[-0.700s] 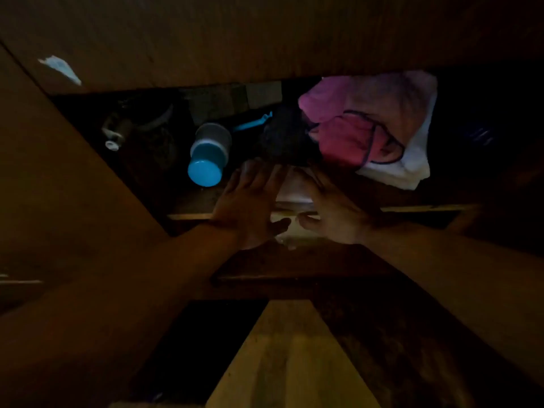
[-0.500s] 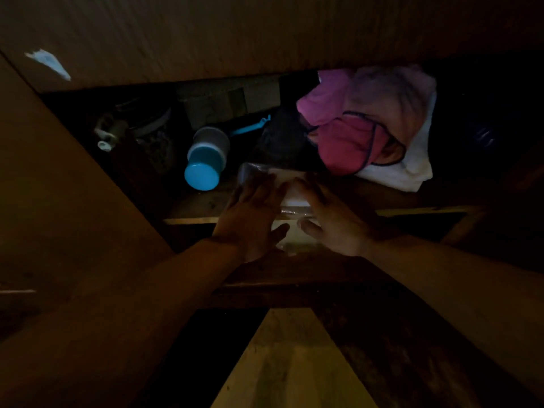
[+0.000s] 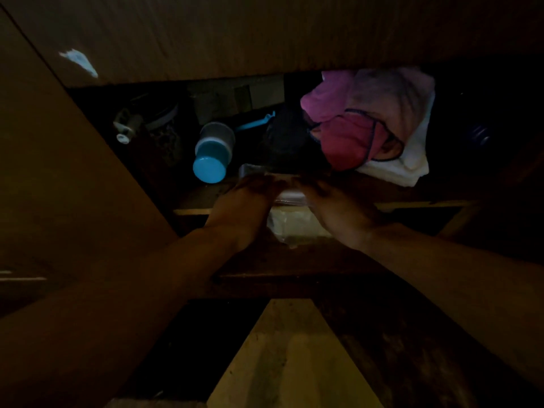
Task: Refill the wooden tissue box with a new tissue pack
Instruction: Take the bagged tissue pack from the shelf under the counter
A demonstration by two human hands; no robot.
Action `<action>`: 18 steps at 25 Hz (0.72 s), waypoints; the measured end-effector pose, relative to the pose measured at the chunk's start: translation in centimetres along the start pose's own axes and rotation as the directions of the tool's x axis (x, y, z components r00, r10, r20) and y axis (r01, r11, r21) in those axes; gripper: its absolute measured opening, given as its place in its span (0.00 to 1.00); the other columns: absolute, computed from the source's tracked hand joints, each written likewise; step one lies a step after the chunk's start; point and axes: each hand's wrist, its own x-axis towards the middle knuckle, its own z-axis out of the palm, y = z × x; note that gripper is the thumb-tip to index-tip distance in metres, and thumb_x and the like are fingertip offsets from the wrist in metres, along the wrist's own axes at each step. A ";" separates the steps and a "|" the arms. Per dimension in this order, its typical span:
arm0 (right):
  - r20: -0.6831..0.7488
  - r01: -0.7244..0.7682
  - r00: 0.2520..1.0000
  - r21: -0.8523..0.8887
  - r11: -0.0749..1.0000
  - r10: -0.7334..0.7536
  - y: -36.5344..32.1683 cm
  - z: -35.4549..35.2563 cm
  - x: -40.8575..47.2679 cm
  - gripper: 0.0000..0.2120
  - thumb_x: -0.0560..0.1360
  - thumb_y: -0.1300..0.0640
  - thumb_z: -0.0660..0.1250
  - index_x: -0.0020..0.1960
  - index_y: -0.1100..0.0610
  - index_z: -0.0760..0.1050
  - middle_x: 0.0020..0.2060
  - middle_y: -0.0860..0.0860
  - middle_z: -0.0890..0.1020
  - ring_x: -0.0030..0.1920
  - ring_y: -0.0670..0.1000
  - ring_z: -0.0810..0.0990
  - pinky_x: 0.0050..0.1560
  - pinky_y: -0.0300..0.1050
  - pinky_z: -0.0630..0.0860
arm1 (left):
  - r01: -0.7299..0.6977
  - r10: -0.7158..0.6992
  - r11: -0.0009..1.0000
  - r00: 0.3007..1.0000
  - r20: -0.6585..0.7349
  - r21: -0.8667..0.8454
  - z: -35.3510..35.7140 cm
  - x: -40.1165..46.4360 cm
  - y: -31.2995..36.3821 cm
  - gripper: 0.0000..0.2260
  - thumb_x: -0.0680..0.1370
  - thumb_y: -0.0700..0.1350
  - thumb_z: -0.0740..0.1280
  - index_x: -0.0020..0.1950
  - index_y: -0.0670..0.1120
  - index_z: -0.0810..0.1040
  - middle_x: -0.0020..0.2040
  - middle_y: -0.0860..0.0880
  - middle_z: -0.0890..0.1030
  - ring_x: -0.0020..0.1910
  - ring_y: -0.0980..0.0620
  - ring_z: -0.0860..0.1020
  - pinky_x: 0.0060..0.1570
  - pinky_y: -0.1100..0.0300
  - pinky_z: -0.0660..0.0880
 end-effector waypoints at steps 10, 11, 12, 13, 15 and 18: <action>0.374 0.010 0.927 -0.084 0.996 0.022 -7.2 -10.8 -2.6 0.24 0.83 0.54 0.59 0.79 0.54 0.63 0.68 0.60 0.78 0.64 0.61 0.80 0.61 0.52 0.78 | 0.145 -0.139 0.989 0.974 0.182 -0.023 -7.6 -5.6 3.4 0.26 0.79 0.43 0.64 0.78 0.48 0.65 0.72 0.42 0.74 0.69 0.40 0.73 0.63 0.47 0.73; 0.394 -0.012 0.919 -0.055 0.998 0.033 -8.2 -12.4 -2.8 0.25 0.83 0.57 0.60 0.79 0.55 0.61 0.70 0.60 0.76 0.65 0.62 0.79 0.62 0.54 0.78 | 0.131 -0.129 0.991 0.975 0.183 0.000 -9.3 -6.1 4.0 0.28 0.78 0.40 0.67 0.78 0.48 0.65 0.71 0.41 0.74 0.68 0.39 0.74 0.60 0.44 0.75; 0.408 -0.020 0.913 -0.035 0.999 0.032 -9.0 -14.1 -2.9 0.25 0.83 0.59 0.60 0.79 0.56 0.61 0.70 0.60 0.76 0.65 0.62 0.79 0.62 0.55 0.78 | 0.132 -0.131 0.991 0.973 0.191 0.010 -11.1 -6.6 4.6 0.29 0.77 0.38 0.68 0.77 0.48 0.66 0.71 0.41 0.75 0.67 0.38 0.75 0.58 0.43 0.76; 0.400 -0.026 0.916 -0.022 0.999 0.033 -9.7 -15.6 -3.1 0.25 0.83 0.60 0.61 0.79 0.57 0.61 0.70 0.60 0.76 0.65 0.62 0.79 0.61 0.55 0.78 | 0.136 -0.135 0.991 0.970 0.203 0.008 -12.7 -7.1 5.2 0.29 0.77 0.38 0.68 0.77 0.47 0.66 0.70 0.41 0.75 0.66 0.38 0.75 0.57 0.43 0.76; 0.404 -0.020 0.914 -0.006 1.000 0.021 -11.1 -19.0 -3.1 0.26 0.81 0.63 0.62 0.78 0.58 0.63 0.68 0.61 0.76 0.64 0.62 0.79 0.60 0.55 0.78 | 0.147 -0.141 0.989 0.962 0.235 -0.011 -16.3 -7.9 6.5 0.28 0.77 0.37 0.68 0.77 0.47 0.67 0.71 0.42 0.75 0.66 0.38 0.75 0.57 0.44 0.76; 0.417 0.015 0.909 -0.006 1.000 -0.011 -12.6 -23.8 -3.3 0.25 0.80 0.65 0.63 0.76 0.58 0.65 0.65 0.60 0.78 0.59 0.62 0.81 0.53 0.55 0.81 | 0.160 -0.150 0.987 0.959 0.239 -0.024 -21.4 -8.7 8.2 0.26 0.78 0.39 0.67 0.76 0.48 0.67 0.70 0.43 0.74 0.65 0.40 0.75 0.56 0.46 0.77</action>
